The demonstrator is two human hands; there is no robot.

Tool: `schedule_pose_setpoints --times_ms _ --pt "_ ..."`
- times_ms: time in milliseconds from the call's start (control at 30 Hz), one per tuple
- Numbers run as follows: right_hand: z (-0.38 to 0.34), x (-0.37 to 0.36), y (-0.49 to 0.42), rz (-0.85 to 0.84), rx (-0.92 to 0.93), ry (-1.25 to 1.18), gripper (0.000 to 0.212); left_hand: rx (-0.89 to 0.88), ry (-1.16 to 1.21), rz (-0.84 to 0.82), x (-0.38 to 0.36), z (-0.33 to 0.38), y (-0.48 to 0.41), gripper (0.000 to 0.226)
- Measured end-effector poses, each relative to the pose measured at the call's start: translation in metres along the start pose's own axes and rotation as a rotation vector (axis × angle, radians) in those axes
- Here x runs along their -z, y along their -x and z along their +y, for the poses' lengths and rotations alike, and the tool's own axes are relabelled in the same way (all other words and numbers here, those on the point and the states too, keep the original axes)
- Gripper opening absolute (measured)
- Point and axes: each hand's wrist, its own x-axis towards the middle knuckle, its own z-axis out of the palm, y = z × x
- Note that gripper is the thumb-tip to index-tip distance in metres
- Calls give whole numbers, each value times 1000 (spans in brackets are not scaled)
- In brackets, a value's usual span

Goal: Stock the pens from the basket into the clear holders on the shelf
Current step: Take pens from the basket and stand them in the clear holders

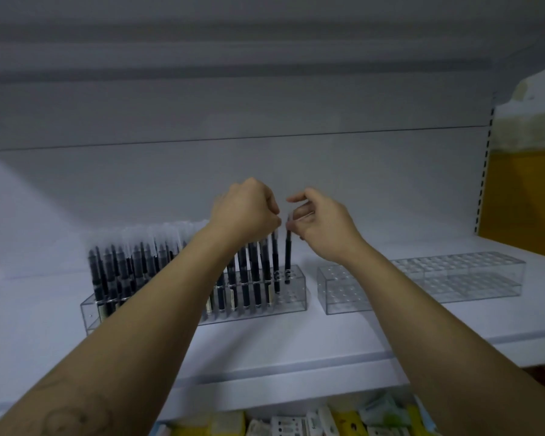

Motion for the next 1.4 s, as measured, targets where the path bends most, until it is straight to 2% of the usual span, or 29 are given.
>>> schedule_pose_setpoints --times_ms 100,333,367,500,633,1067,1400 --pt "-5 6 3 -3 43 81 23 -8 35 -11 -1 -3 2 8" --pt "-20 13 7 -165 118 417 29 -16 22 4 -1 -3 10 4" --pt "-19 13 8 -163 107 408 30 -18 22 0 -1 -3 11 5" --pt "-17 14 18 -141 57 319 46 -30 -20 -40 2 -3 20 34" --pt "-22 18 27 -118 63 329 52 -50 -70 -3 7 -4 30 45" --pt "-55 29 96 -34 150 401 53 -158 -54 152 19 3 112 40" --pt "-53 22 186 -80 116 430 49 -192 -21 173 -3 9 205 39"
